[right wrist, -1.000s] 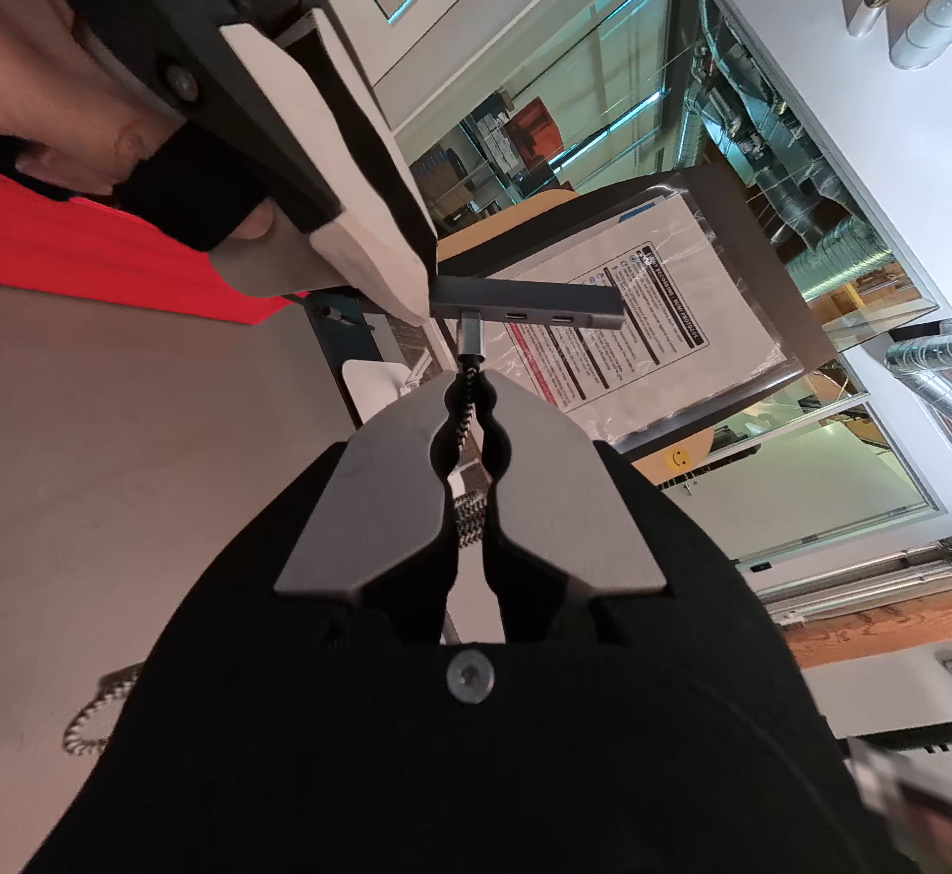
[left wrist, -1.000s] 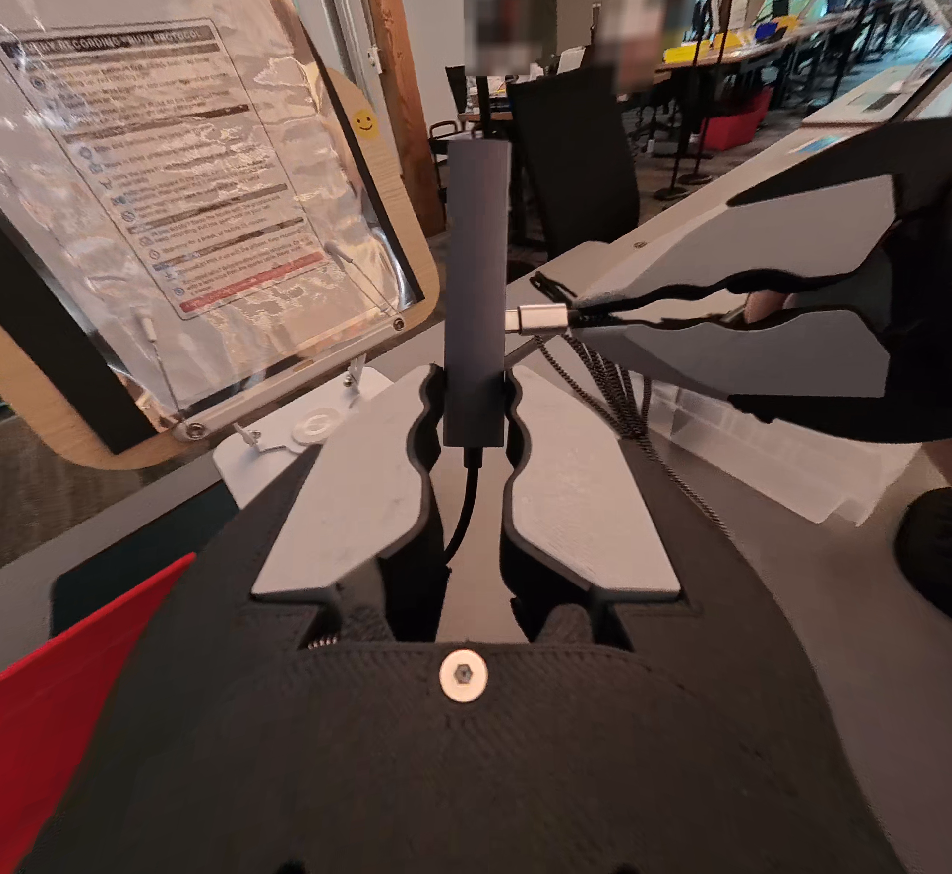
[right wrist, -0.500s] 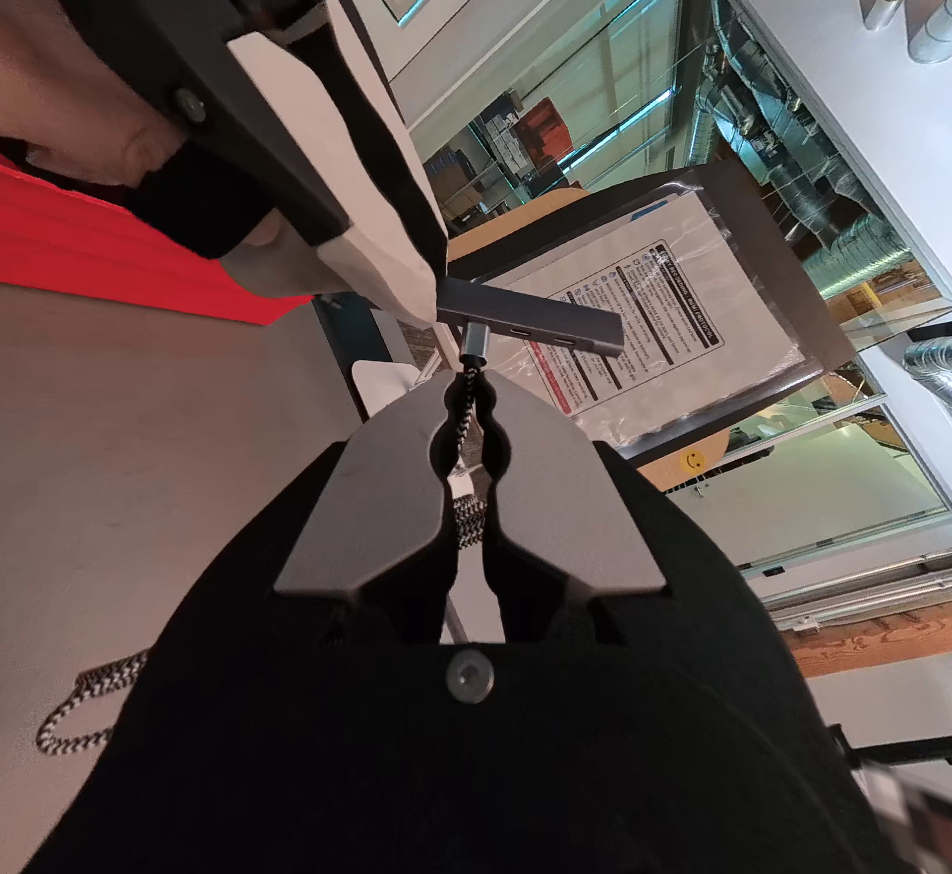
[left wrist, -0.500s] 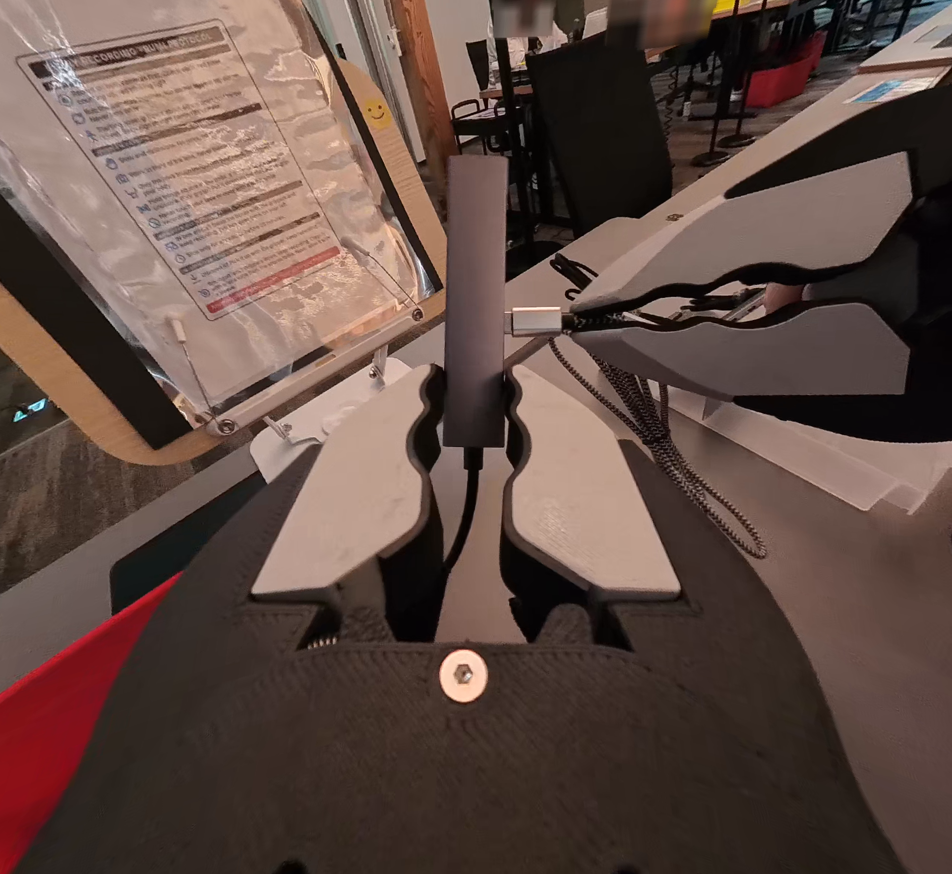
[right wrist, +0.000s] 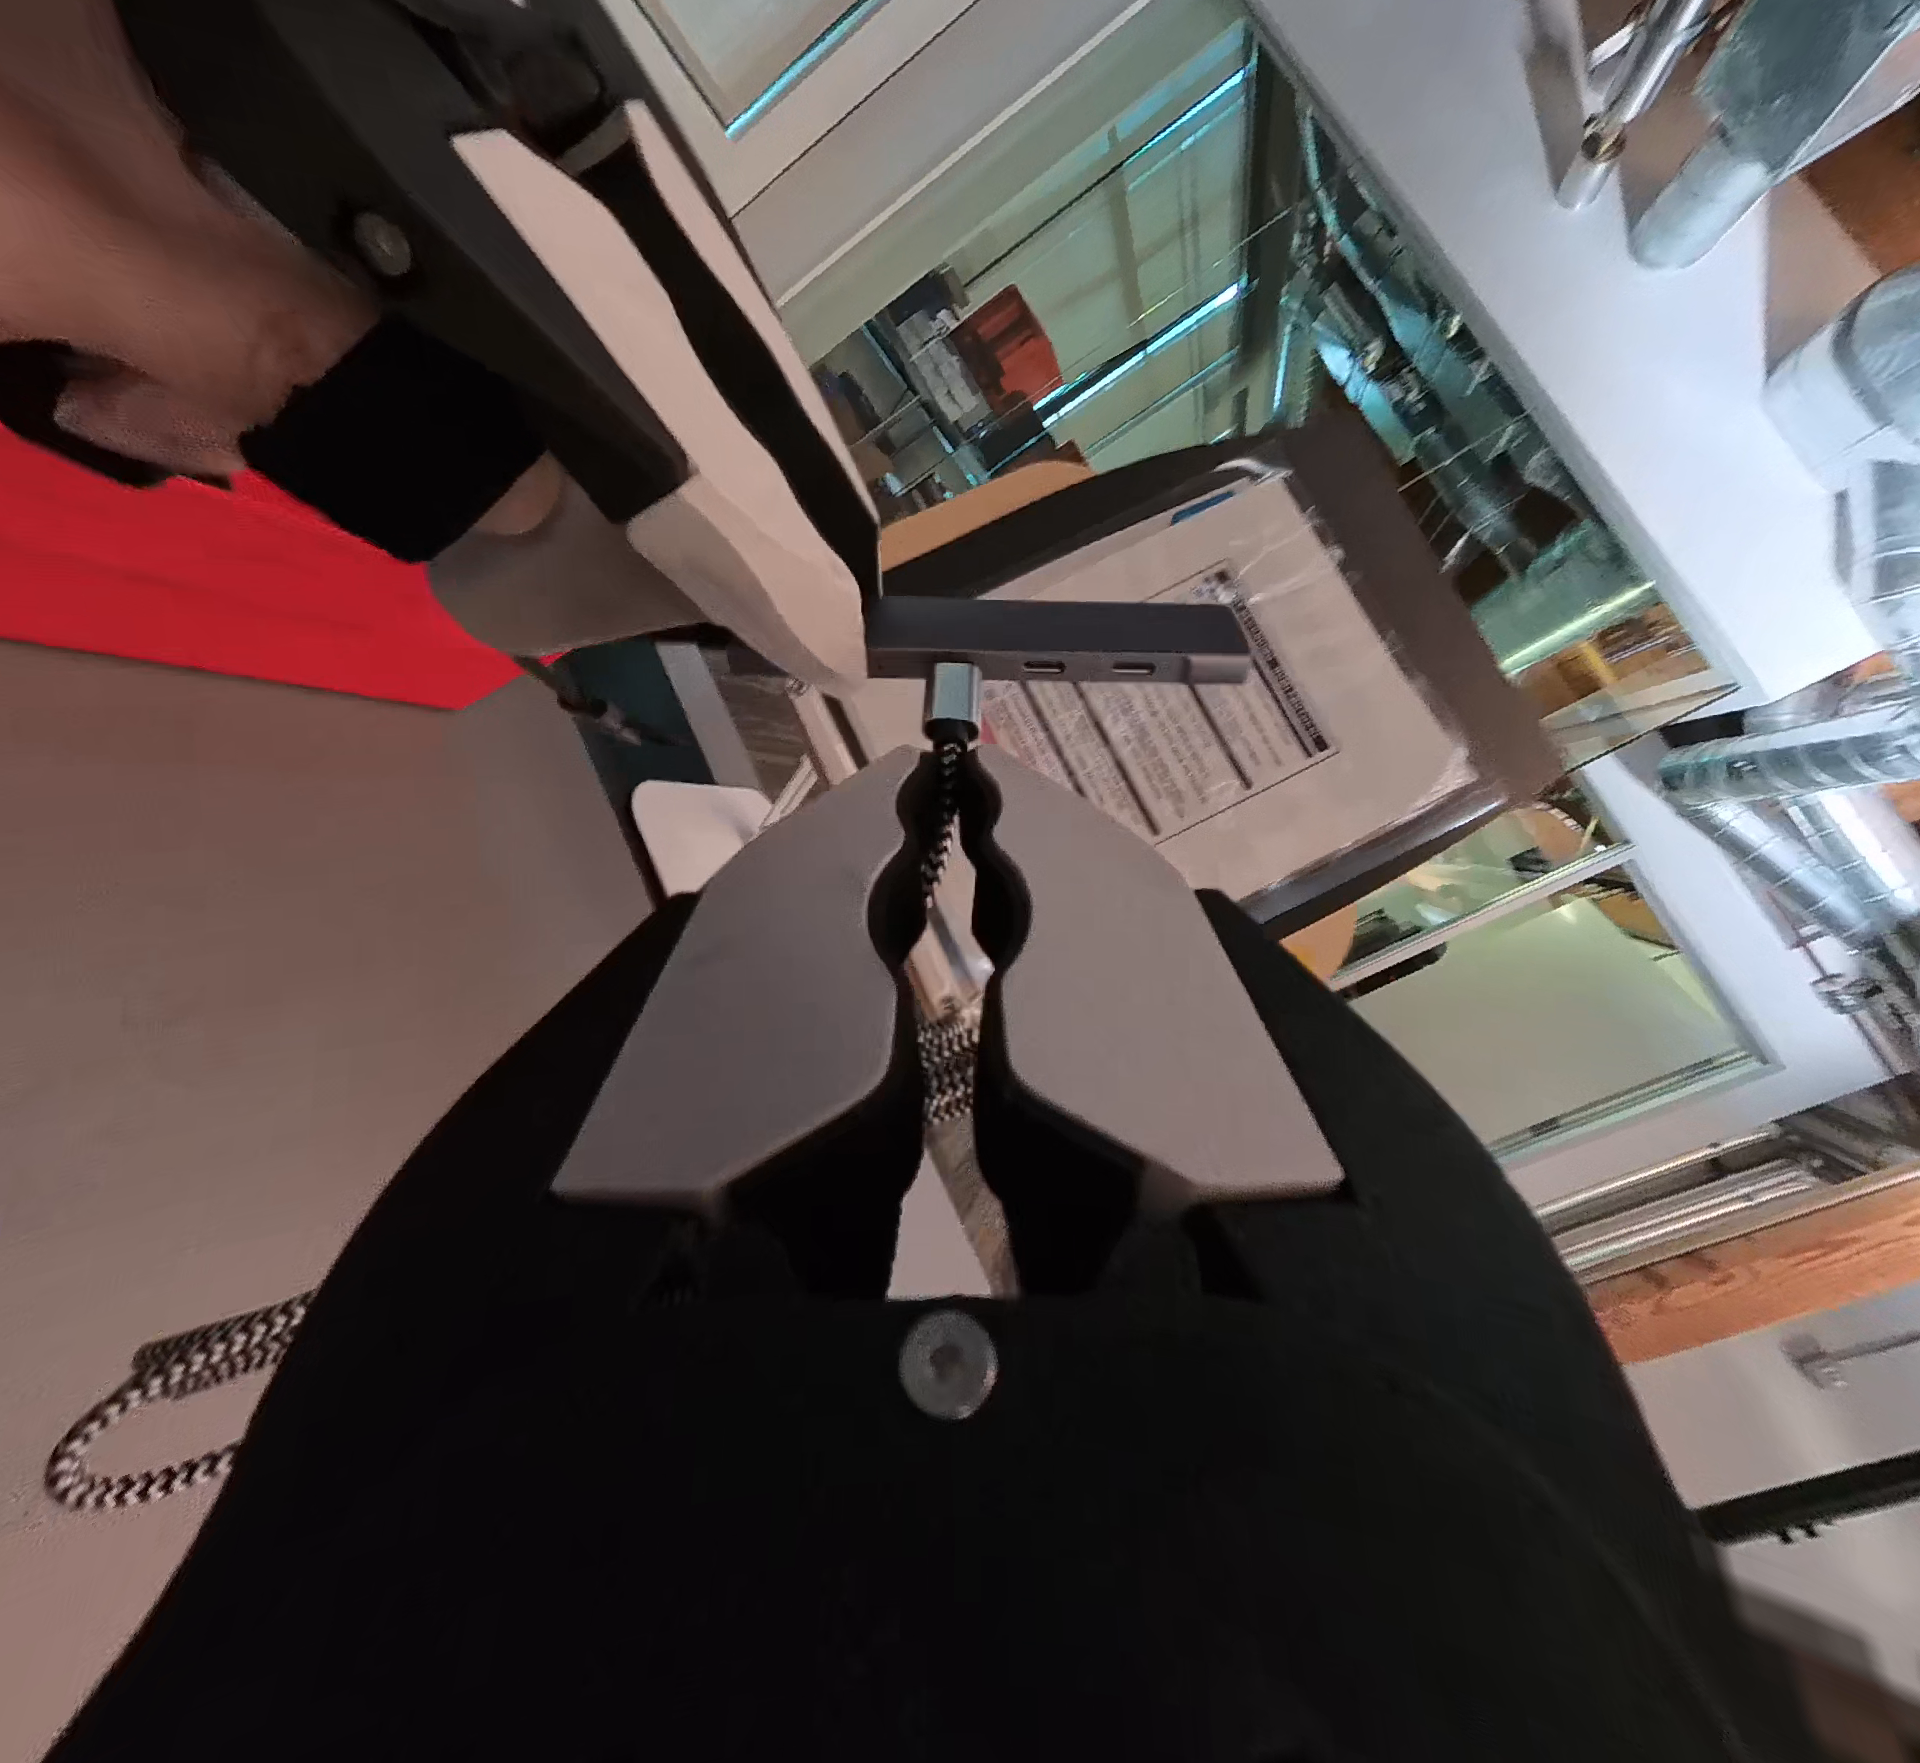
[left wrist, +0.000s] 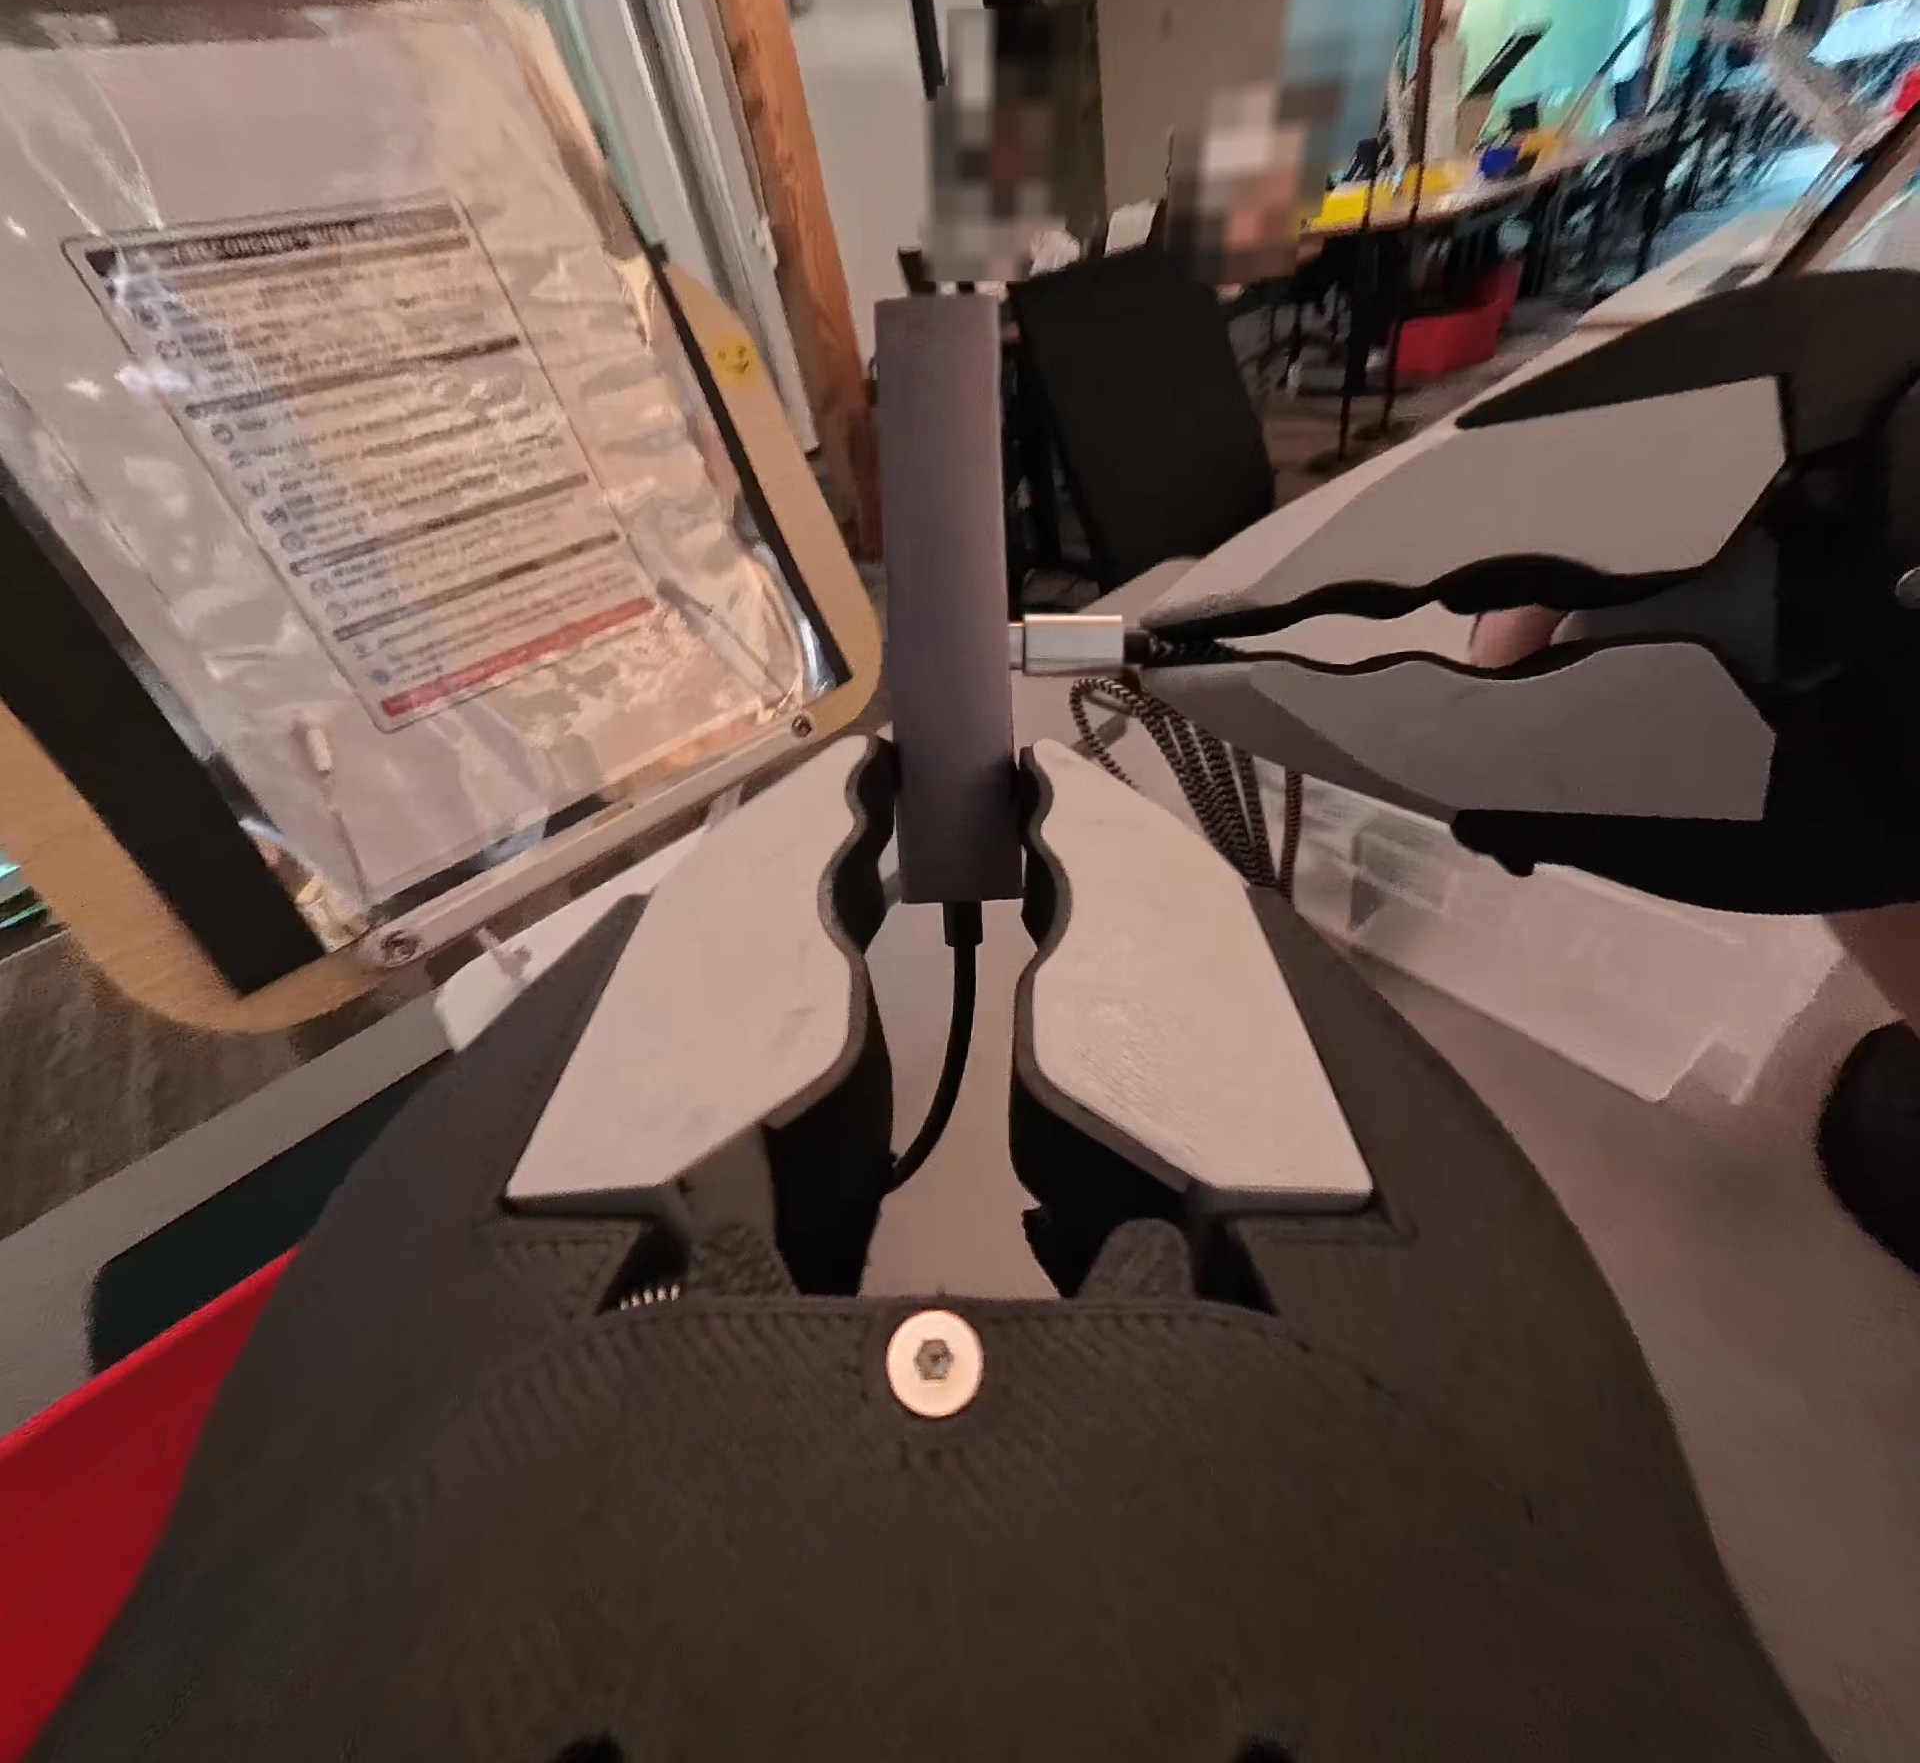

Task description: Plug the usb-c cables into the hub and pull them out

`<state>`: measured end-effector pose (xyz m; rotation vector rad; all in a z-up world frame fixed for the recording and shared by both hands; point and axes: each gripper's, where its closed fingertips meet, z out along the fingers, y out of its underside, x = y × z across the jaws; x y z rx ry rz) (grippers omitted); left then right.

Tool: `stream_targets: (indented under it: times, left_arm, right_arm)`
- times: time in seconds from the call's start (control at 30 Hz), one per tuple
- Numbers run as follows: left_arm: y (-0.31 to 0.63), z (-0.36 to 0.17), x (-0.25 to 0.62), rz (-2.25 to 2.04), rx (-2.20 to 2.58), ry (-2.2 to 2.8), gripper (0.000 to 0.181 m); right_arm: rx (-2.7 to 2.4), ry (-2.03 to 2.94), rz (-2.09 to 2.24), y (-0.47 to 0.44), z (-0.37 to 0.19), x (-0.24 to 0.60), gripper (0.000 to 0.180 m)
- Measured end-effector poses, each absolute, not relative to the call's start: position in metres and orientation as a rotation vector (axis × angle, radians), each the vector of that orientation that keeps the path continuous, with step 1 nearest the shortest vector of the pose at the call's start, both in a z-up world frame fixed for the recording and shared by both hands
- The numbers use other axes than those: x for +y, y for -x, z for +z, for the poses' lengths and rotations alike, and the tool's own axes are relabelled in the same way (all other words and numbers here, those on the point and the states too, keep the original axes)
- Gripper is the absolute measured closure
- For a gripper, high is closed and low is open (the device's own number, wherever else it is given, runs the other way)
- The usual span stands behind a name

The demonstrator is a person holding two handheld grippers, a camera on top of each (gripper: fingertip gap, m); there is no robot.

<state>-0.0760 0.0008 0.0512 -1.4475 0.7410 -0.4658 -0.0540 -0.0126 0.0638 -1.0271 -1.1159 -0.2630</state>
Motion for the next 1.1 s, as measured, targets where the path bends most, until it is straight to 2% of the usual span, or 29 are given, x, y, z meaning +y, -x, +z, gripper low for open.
stream_targets:
  times: [0.07, 0.2, 0.37, 0.6, 1.1]
  left_arm:
    - [0.072, 0.054, -0.004, -0.547, 0.743, 1.423, 0.158]
    - [0.067, 0.049, -0.003, -0.614, 0.761, 1.438, 0.144]
    - [0.064, 0.037, 0.000, -0.623, 0.808, 1.472, 0.151]
    - [0.074, 0.028, 0.010, -0.268, 0.856, 1.510, 0.153]
    - [0.077, 0.023, 0.012, -0.270, 0.826, 1.575, 0.153]
  right_arm:
    - [-1.118, 0.999, -0.288, 0.054, 0.071, -0.020, 0.176]
    - [-1.144, 0.960, -0.326, 0.059, 0.074, -0.029, 0.176]
    - [-1.198, 0.960, -0.370, 0.064, 0.064, -0.026, 0.175]
    - [-1.217, 0.978, -0.313, 0.067, 0.054, -0.022, 0.176]
    - [-1.194, 1.026, -0.226, 0.070, 0.050, -0.018, 0.175]
